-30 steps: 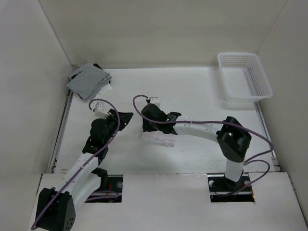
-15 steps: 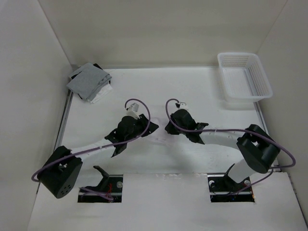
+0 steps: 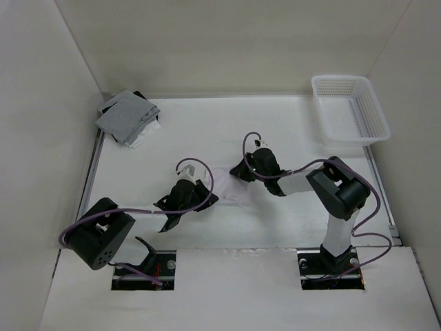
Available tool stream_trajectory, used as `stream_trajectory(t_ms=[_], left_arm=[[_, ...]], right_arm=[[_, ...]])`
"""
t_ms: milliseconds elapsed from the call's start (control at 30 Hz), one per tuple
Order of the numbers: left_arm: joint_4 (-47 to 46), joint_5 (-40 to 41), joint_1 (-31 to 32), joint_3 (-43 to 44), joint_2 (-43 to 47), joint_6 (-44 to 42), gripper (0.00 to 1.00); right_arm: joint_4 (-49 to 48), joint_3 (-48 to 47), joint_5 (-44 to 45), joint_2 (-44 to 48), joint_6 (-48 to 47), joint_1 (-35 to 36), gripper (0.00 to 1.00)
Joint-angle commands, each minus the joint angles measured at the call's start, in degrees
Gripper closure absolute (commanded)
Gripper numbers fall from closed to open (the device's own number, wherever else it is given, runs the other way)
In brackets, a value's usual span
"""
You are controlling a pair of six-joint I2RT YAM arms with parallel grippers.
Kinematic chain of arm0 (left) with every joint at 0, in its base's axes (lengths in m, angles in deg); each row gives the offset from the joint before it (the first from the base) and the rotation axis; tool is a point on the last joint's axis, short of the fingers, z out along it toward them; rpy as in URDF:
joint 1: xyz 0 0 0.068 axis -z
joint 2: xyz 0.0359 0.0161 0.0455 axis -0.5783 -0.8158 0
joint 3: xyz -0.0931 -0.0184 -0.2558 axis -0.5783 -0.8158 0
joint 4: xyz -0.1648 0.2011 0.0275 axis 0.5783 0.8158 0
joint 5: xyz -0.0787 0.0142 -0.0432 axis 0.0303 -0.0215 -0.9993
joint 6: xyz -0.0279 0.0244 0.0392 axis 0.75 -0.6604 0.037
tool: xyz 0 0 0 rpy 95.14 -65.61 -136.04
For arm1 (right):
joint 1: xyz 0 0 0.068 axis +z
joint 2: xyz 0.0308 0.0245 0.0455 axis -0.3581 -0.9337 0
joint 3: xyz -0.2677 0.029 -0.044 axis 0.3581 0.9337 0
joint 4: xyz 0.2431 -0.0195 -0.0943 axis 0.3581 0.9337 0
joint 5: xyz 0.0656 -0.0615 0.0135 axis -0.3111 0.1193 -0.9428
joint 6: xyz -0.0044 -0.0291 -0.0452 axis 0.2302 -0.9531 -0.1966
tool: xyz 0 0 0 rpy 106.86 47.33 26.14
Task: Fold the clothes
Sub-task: Fold the tank top
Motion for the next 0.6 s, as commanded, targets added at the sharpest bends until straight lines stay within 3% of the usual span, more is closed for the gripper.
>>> stream_trajectory(t_ms=[0, 133, 300, 400, 567], left_arm=[[-1.9, 0.9, 0.4, -2.1, 2.0, 0.9, 0.80], [-1.1, 0.5, 0.4, -3.3, 8.2, 1.1, 0.77], [6.2, 3.3, 0.4, -0.7, 20.6, -1.2, 0.71], [12.4, 7.4, -0.1, 2.8, 25.3, -6.3, 0.68], [21.4, 12.2, -4.7, 8.9, 24.6, -11.5, 0.61]], right_arm=[[-11.0, -0.1, -3.2, -1.9, 4.6, -1.9, 0.94], [-14.9, 0.6, -6.4, -1.7, 7.4, -3.6, 0.92], [-15.9, 3.5, -8.6, 4.8, 7.6, -5.0, 0.85], [-15.0, 6.0, -8.5, 11.6, 7.0, -6.0, 0.81], [-11.5, 12.0, -6.4, 26.1, 2.6, -6.7, 0.67]])
